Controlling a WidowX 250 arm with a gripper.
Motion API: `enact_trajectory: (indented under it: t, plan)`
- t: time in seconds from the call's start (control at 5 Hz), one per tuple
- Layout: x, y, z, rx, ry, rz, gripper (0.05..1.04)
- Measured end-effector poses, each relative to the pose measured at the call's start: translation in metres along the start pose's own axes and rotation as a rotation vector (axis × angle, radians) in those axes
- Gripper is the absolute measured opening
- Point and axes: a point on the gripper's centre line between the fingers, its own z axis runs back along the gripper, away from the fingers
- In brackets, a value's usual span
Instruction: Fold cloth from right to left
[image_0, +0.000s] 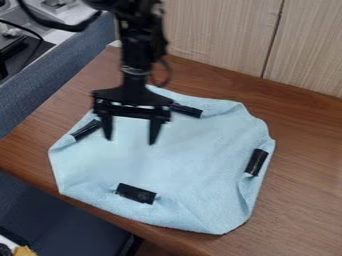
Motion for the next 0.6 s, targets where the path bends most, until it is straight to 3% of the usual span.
enact_trajectory:
  t: [0.2,0.4,0.6]
  plan:
    - [-0.005,-0.041,0.012,-0.028,-0.052,-0.130,1.001]
    - [-0.019,-0.070,0.018,-0.038,-0.069,-0.215,1.001]
    - [-0.027,-0.095,0.026,-0.089,-0.088,-0.287,1.001]
